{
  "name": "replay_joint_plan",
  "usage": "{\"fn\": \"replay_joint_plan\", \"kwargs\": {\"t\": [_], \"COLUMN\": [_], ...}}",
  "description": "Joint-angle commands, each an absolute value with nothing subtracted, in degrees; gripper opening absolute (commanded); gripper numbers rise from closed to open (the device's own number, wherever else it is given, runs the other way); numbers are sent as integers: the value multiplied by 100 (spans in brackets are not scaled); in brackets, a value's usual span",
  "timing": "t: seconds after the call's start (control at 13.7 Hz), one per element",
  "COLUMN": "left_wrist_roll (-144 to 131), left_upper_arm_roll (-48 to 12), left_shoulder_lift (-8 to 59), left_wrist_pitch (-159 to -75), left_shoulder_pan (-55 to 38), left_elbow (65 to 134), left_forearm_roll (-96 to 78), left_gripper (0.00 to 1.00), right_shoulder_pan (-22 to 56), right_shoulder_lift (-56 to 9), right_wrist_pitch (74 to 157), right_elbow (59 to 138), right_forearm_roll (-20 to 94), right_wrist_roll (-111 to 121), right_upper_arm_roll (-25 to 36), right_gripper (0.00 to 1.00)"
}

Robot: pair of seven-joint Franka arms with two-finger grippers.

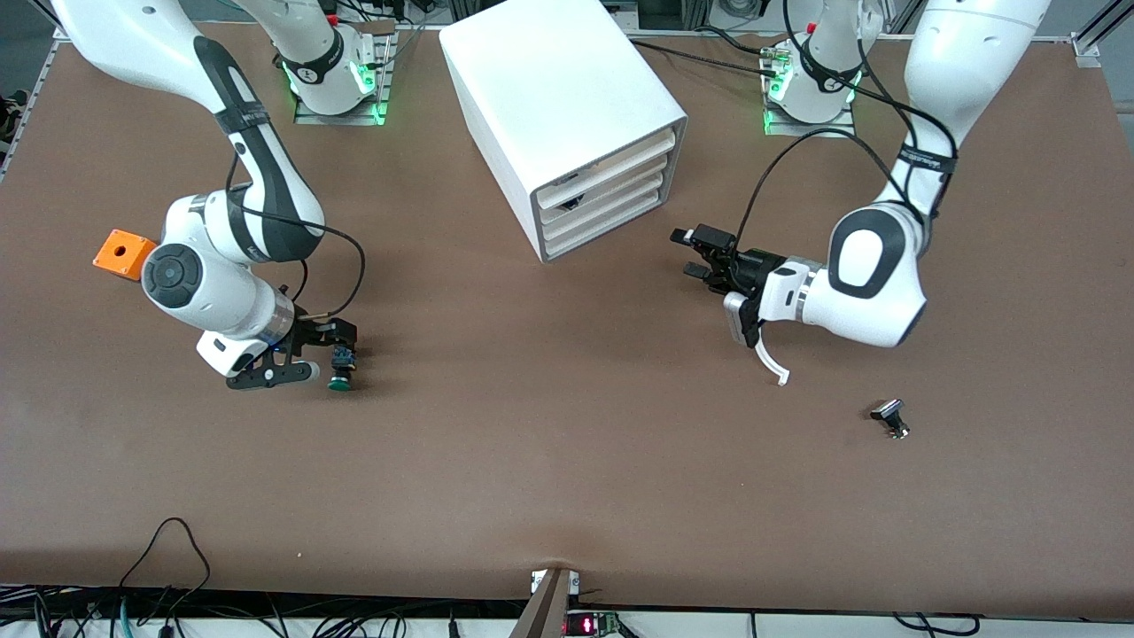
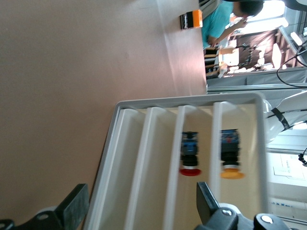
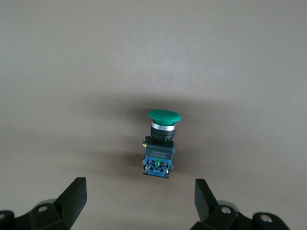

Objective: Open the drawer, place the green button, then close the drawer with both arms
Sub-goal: 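Grasp the green button with the right gripper while the left gripper grips the drawer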

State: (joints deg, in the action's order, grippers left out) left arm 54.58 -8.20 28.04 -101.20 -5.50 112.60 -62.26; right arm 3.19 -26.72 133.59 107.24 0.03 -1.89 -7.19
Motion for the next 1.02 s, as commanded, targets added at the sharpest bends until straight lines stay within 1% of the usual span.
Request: {"fn": "replay_joint_plan", "kwargs": {"t": [0.0,0.22,0.44,0.73,0.8,0.88,0.95], "left_wrist_roll": [6677,6741,6750,6776,6802,6803,6811], "left_upper_arm_roll": [-888,-949,-993,-993,-1002,-1002,-1002], "left_shoulder_lift": [2978,3050,3146,3305,3322,3331,3340], "left_wrist_pitch": [-10555,-10556,-10556,-10564,-10564,-10564,-10564], "left_shoulder_pan": [-702,-852,-1037,-1239,-1283,-1388,-1406], "left_elbow": [12013,12234,12357,12437,12445,12471,12498], "left_forearm_roll": [-7160,-7426,-7690,-7919,-7936,-8006,-8094], "left_gripper": [94,78,71,68,66,66,64], "right_shoulder_pan": [316,308,308,316,316,308,299], "right_shoulder_lift": [-2751,-3058,-3286,-3384,-3384,-3410,-3410], "right_wrist_pitch": [13867,14219,14483,14555,14555,14555,14546], "right_elbow": [10977,11013,11013,11013,11013,11013,11013], "right_forearm_roll": [0,-9,-9,-9,-9,-9,-9], "right_wrist_roll": [-62,-62,-61,-70,-70,-62,-62], "right_upper_arm_roll": [-694,-668,-668,-668,-668,-659,-659], "right_gripper": [100,100,100,99,96,86,71]}}
